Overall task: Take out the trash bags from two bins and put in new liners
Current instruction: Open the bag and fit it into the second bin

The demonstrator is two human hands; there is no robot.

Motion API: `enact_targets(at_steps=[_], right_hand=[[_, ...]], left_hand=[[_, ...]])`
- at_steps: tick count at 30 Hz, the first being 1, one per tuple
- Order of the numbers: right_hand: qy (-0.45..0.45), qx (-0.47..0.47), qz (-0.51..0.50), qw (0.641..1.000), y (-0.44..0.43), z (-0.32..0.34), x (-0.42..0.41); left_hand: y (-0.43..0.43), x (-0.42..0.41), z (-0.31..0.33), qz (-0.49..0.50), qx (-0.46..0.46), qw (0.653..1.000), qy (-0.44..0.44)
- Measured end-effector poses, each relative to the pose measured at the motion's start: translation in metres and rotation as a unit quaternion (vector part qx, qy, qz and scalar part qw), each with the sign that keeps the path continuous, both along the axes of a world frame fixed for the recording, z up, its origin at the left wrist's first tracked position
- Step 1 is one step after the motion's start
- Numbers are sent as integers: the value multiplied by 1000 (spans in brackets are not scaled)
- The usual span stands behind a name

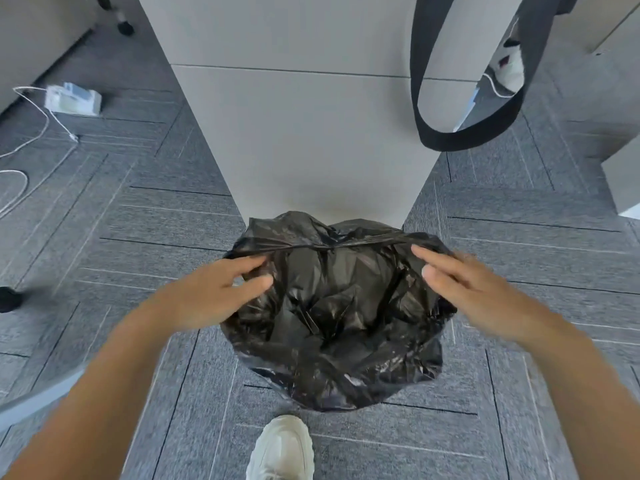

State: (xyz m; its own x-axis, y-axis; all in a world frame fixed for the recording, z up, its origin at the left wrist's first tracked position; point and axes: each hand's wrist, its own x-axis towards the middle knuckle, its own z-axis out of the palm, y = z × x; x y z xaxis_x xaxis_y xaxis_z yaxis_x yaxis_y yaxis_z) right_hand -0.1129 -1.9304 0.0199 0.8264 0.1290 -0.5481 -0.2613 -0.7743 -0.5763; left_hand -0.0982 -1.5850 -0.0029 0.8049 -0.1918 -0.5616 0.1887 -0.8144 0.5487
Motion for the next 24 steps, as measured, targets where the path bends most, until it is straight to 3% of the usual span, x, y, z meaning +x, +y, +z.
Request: enact_targets(at_steps=[1, 3, 4, 6, 9, 12, 13, 17, 20, 24], right_hand=[[-34, -88, 17, 995, 1, 2, -6], [-174, -260, 35, 949, 20, 0, -17], [-256, -285, 50, 922, 35, -1, -21], [-336, -244, 127, 901, 67, -9, -19], [-265, -170, 236, 919, 97, -32, 9], [-277, -200, 260, 903, 106, -49, 36], [-290, -202, 261, 898, 105, -53, 40], [-306, -204, 243, 898, 94, -64, 50], [-283, -252, 239, 894, 72, -74, 63], [-239, -149, 240, 929, 58, -82, 77]], left_hand=[[-3, -3, 12, -24, 12, 1000, -13], [-14, -10, 29, -38, 42, 997, -57], [-19, -13, 31, -43, 75, 992, -94], [-30, -18, 35, -65, 180, 968, -160], [-37, -34, 39, -66, 318, 917, -233], [-57, -49, 47, -87, 352, 845, -392], [-69, -45, 46, -116, 327, 841, -416], [-106, 13, 16, -251, 167, 882, -362], [-92, 53, -13, -236, 169, 904, -315], [-70, 71, -35, -205, 129, 937, -250]])
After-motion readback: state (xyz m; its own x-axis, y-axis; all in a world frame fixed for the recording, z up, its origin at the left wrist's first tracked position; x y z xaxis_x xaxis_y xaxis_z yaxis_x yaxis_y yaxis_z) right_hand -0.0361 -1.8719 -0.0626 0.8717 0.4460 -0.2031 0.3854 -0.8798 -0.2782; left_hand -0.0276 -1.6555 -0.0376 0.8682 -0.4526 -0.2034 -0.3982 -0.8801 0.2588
